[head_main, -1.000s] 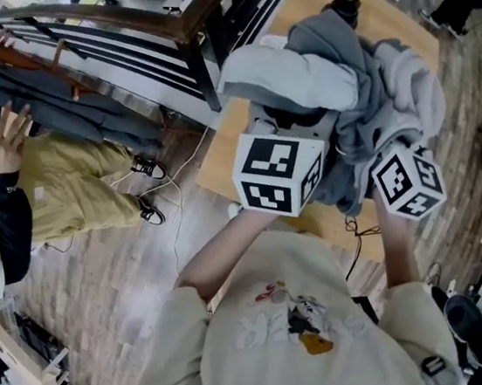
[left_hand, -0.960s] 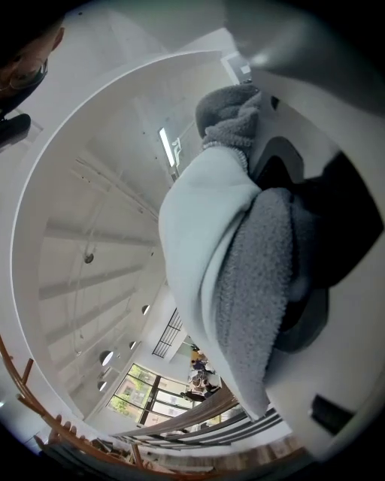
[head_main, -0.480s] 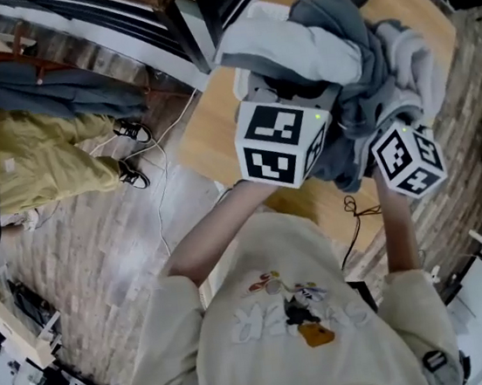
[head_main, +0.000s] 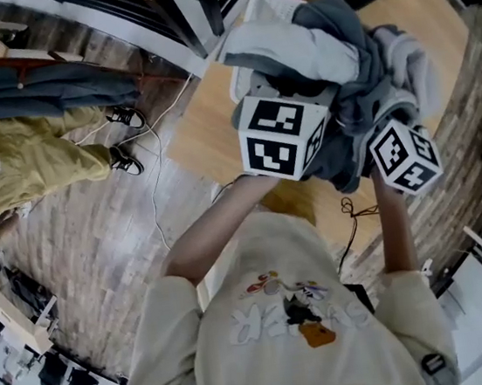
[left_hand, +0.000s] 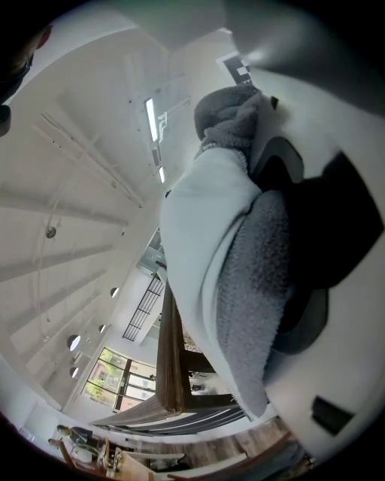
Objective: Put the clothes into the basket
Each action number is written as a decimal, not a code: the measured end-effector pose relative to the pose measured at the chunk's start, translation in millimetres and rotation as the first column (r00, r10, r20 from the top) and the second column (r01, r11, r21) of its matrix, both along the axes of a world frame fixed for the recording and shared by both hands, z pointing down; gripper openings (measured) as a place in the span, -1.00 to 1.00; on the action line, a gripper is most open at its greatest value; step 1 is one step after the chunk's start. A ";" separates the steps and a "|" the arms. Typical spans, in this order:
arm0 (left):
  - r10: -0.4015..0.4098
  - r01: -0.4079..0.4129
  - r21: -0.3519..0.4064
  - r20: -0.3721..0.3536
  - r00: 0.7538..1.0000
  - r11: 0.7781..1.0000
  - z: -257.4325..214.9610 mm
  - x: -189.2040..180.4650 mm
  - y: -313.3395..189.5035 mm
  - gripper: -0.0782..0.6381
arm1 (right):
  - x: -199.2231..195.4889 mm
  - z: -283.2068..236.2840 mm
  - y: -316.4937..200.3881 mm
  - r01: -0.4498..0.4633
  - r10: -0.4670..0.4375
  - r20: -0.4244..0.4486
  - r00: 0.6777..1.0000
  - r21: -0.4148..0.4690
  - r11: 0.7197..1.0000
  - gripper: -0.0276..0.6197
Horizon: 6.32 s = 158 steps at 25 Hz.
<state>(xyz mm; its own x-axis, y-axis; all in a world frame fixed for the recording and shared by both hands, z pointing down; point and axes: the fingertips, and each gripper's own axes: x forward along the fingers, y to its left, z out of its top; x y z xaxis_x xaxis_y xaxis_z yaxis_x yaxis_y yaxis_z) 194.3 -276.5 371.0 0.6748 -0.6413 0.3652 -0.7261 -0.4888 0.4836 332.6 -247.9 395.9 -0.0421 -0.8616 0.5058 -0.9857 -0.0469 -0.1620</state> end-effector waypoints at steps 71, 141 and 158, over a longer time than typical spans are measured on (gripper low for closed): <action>0.158 -0.152 -0.045 0.298 0.941 0.987 101.4 20.7 -64.4 0.07 | 13.7 55.0 48.7 0.030 -0.006 0.059 0.998 -0.419 0.907 -0.23; 0.350 -0.314 -0.160 0.318 0.881 0.936 86.8 -39.4 133.2 0.04 | -92.6 142.9 -18.5 0.428 -0.418 0.093 0.904 -0.212 0.878 -0.79; 0.426 -0.309 -0.337 0.362 0.830 0.889 241.8 -93.4 182.3 -0.10 | -104.4 18.2 98.1 0.343 -0.346 -0.092 0.934 -0.048 0.938 -0.79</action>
